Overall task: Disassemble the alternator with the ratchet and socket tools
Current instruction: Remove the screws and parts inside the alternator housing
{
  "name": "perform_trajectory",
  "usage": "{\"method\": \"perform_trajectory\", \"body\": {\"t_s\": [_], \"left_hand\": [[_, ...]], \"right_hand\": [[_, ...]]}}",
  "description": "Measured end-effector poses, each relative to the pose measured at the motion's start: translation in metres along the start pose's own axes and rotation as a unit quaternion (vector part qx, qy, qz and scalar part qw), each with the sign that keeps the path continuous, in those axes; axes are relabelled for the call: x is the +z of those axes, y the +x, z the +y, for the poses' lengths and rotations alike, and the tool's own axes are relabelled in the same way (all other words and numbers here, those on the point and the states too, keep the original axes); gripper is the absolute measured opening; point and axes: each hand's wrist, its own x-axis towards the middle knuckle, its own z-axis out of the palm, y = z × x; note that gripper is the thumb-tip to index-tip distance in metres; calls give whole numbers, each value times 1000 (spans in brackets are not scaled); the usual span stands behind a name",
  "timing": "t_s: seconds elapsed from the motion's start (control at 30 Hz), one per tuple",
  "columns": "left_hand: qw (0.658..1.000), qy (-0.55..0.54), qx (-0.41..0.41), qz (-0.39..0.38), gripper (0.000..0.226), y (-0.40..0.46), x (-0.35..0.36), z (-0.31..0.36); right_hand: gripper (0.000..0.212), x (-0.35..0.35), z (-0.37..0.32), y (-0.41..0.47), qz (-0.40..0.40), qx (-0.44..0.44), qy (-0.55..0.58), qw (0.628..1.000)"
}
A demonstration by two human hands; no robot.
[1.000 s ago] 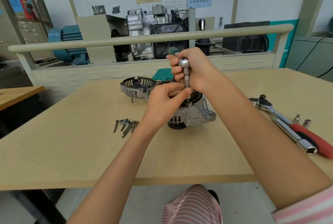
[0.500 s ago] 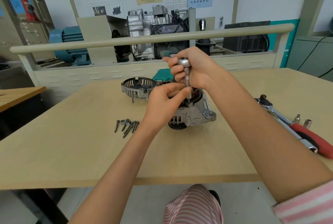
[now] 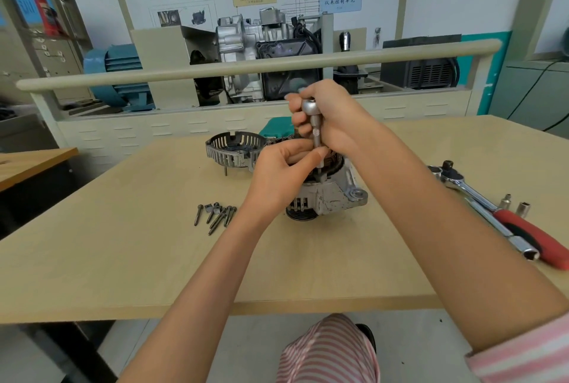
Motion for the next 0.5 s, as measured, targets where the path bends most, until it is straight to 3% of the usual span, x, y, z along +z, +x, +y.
{"method": "perform_trajectory", "body": {"t_s": [0.07, 0.13, 0.27, 0.33, 0.5], "left_hand": [[1000, -6, -7, 5, 14, 0, 1, 1], [1000, -15, -16, 16, 15, 0, 2, 1], [999, 7, -16, 36, 18, 2, 4, 2], [999, 15, -19, 38, 17, 2, 5, 2], [1000, 12, -28, 6, 11, 0, 1, 3]], "right_hand": [[18, -5, -3, -1, -68, 28, 6, 997], [20, -6, -3, -3, -57, 29, 16, 998], [19, 7, 13, -4, 175, -108, 54, 977], [20, 6, 16, -2, 197, -129, 75, 969], [21, -7, -3, -4, -22, 22, 9, 999]]}}
